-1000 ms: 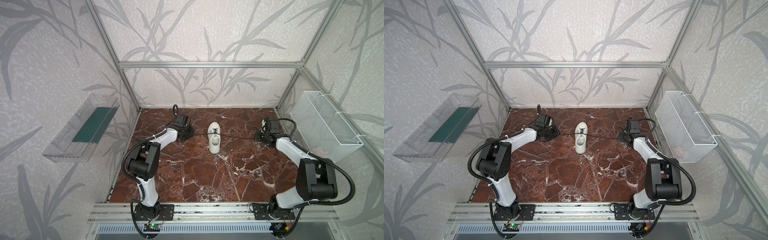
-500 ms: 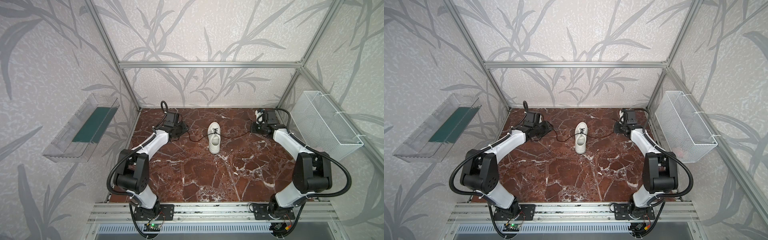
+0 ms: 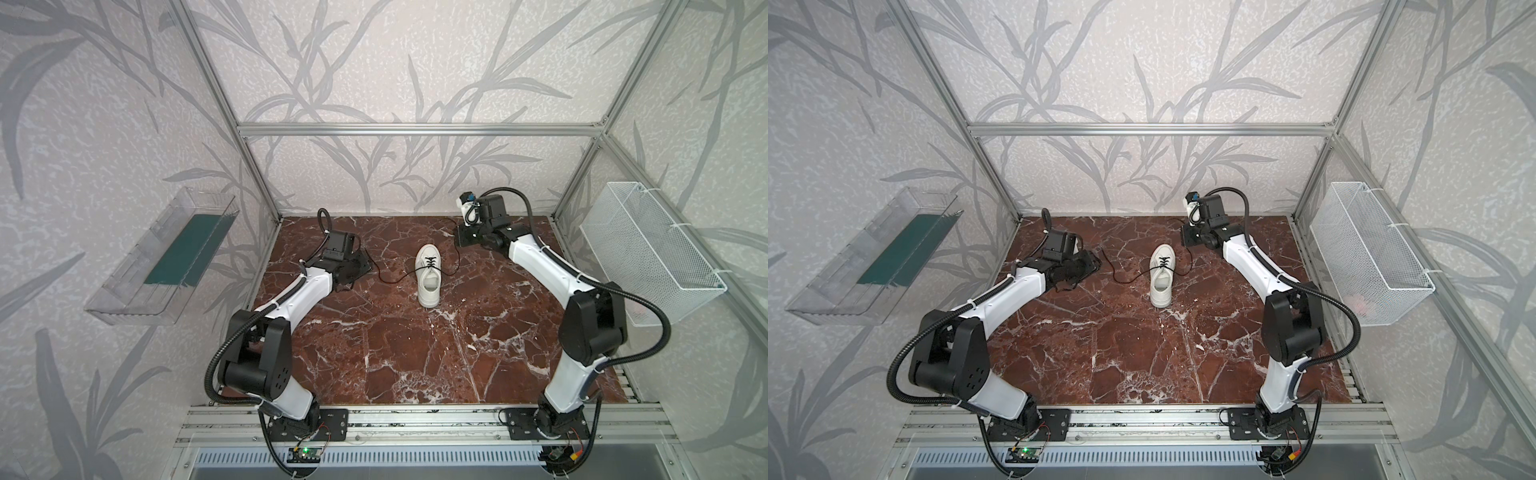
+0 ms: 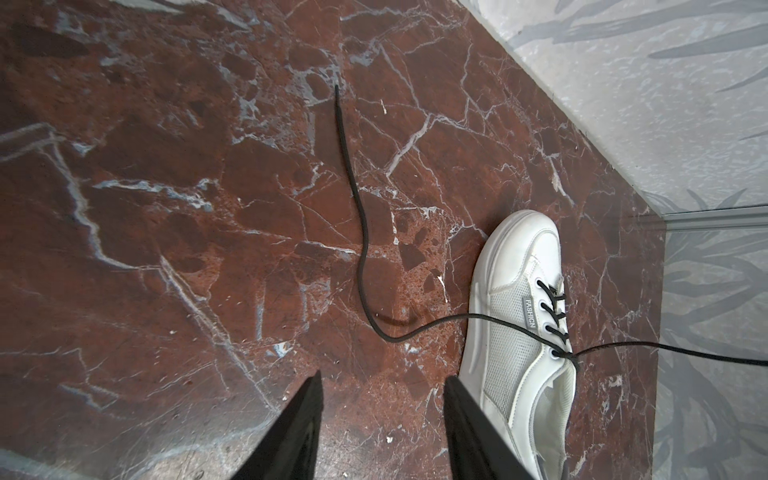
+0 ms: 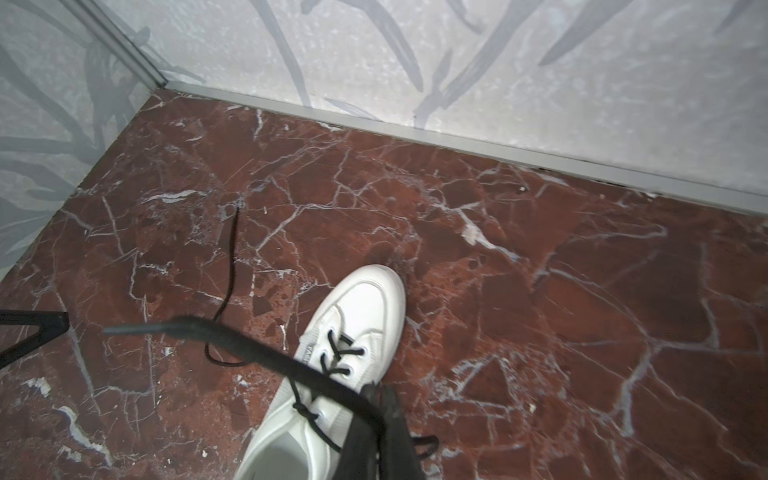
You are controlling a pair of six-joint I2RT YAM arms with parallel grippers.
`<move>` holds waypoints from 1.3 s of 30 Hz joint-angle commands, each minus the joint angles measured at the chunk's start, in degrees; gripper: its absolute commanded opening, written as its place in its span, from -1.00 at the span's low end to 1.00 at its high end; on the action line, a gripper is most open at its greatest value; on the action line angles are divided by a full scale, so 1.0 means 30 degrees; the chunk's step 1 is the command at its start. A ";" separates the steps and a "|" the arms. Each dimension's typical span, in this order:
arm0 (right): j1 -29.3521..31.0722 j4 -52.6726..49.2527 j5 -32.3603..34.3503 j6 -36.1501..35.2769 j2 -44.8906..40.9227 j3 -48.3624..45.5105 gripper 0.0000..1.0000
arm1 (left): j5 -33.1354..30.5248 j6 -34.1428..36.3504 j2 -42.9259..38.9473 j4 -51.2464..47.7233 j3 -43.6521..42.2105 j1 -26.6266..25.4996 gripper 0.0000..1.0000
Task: Tie the shoes
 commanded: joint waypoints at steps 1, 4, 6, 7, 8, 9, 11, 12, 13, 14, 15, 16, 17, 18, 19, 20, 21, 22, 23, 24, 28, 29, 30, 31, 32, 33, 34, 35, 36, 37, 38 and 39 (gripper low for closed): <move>0.0757 -0.0987 -0.0634 0.0383 0.1411 0.2099 -1.00 | -0.0354 0.0471 -0.1059 -0.0799 -0.0473 0.0257 0.00; 0.1453 -0.1085 -0.0869 0.0979 0.2517 0.3560 -1.00 | -0.0315 0.0443 -0.1599 -0.0797 -0.1000 0.0529 0.00; 0.1866 -0.1071 -0.0931 0.1237 0.3250 0.4391 -1.00 | -0.0460 0.0443 -0.1934 -0.0580 -0.1465 0.0637 -0.01; 0.2026 -0.1110 -0.1010 0.1400 0.3714 0.4931 -1.00 | -0.0548 0.0417 -0.2145 -0.0432 -0.1766 0.0691 -0.01; 0.2172 -0.1198 -0.1113 0.1527 0.4102 0.5387 -1.00 | -0.0556 0.0417 -0.2330 -0.0338 -0.1971 0.0741 0.00; 0.2348 -0.1310 -0.1272 0.1725 0.4666 0.5983 -1.00 | -0.0572 0.0418 -0.2491 -0.0319 -0.2185 0.0819 0.00; 0.2633 -0.1817 -0.1608 0.1997 0.5698 0.7302 -1.00 | -0.0502 0.0414 -0.2772 -0.0376 -0.2495 0.1009 -0.01; 0.2785 -0.2060 -0.1781 0.2150 0.6247 0.8018 -1.00 | -0.0419 0.0414 -0.2894 -0.0405 -0.2672 0.1126 -0.01; 0.2957 -0.2328 -0.1980 0.2326 0.6766 0.8723 -1.00 | -0.0354 0.0413 -0.2998 -0.0407 -0.2824 0.1235 -0.01; 0.3087 -0.2550 -0.2070 0.2421 0.7196 0.9282 -1.00 | -0.0308 0.0414 -0.3122 -0.0407 -0.2990 0.1322 -0.01; 0.3250 -0.2783 -0.2125 0.2576 0.7676 0.9954 -1.00 | -0.0267 0.0395 -0.3265 -0.0376 -0.3126 0.1420 -0.01; 0.3405 -0.3001 -0.2180 0.2681 0.8116 1.0583 -1.00 | -0.0229 0.0414 -0.3382 -0.0378 -0.3260 0.1524 0.00; 0.3521 -0.3209 -0.2242 0.2721 0.8514 1.1069 -1.00 | -0.0183 0.0412 -0.3496 -0.0355 -0.3380 0.1605 0.00; 0.3638 -0.3388 -0.2312 0.2797 0.8855 1.1633 -1.00 | -0.0148 0.0414 -0.3593 -0.0377 -0.3494 0.1705 0.00; 0.3744 -0.3554 -0.2308 0.2884 0.9337 1.2132 -1.00 | -0.0090 0.0436 -0.3691 -0.0348 -0.3584 0.1797 0.00; 0.3825 -0.3725 -0.2330 0.2971 0.9695 1.2611 -1.00 | -0.0033 0.0443 -0.3760 -0.0360 -0.3649 0.1906 0.00; 0.3849 -0.3887 -0.2391 0.3060 1.0015 1.3027 -1.00 | 0.0049 0.0450 -0.3802 -0.0388 -0.3694 0.1977 0.00; 0.3919 -0.4139 -0.2542 0.3162 1.0461 1.3532 -1.00 | 0.0113 0.0472 -0.3840 -0.0384 -0.3752 0.2066 -0.01; 0.3960 -0.4382 -0.2665 0.3321 1.0872 1.4053 -1.00 | 0.0163 0.0501 -0.3910 -0.0405 -0.3807 0.2112 0.00; 0.3993 -0.4545 -0.2714 0.3430 1.1168 1.4413 -1.00 | 0.0177 0.0526 -0.3940 -0.0407 -0.3850 0.2159 0.00; 0.4290 -0.4892 -0.2791 0.3705 1.2104 1.5456 -1.00 | 0.0380 0.0502 -0.4015 -0.0355 -0.4055 0.2370 0.00; 0.4347 -0.4835 -0.2750 0.3786 1.2260 1.5540 -1.00 | 0.0436 0.0476 -0.4040 -0.0319 -0.4111 0.2411 0.00; 0.4380 -0.4789 -0.2729 0.3903 1.2354 1.5577 -1.00 | 0.0473 0.0458 -0.4043 -0.0290 -0.4116 0.2422 0.00; 0.4374 -0.4818 -0.2733 0.4044 1.2532 1.5691 -1.00 | 0.0512 0.0442 -0.4071 -0.0289 -0.4148 0.2458 -0.01; 0.4379 -0.4818 -0.2720 0.4151 1.2674 1.5837 -1.00 | 0.0500 0.0443 -0.4101 -0.0289 -0.4210 0.2480 0.00; 0.4383 -0.4808 -0.2692 0.4264 1.2794 1.5897 -1.00 | 0.0524 0.0436 -0.4128 -0.0264 -0.4236 0.2493 0.00; 0.4390 -0.4710 -0.2553 0.4396 1.2955 1.5961 -1.00 | 0.0512 0.0428 -0.4182 -0.0260 -0.4313 0.2504 0.00; 0.4376 -0.4611 -0.2488 0.4499 1.3125 1.6044 -1.00 | 0.0551 0.0399 -0.4211 -0.0225 -0.4358 0.2542 0.00; 0.4376 -0.4524 -0.2409 0.4571 1.3347 1.6158 -1.00 | 0.0586 0.0362 -0.4219 -0.0180 -0.4377 0.2544 0.00; 0.4380 -0.4532 -0.2371 0.4621 1.3695 1.6484 -1.00 | 0.0654 0.0343 -0.4208 -0.0158 -0.4377 0.2536 0.00; 0.4383 -0.4690 -0.2398 0.4657 1.4115 1.6921 -1.00 | 0.0749 0.0283 -0.4164 -0.0145 -0.4393 0.2544 0.00; 0.4383 -0.4890 -0.2383 0.4756 1.4475 1.7361 -1.00 | 0.0839 0.0211 -0.4145 -0.0123 -0.4393 0.2519 -0.01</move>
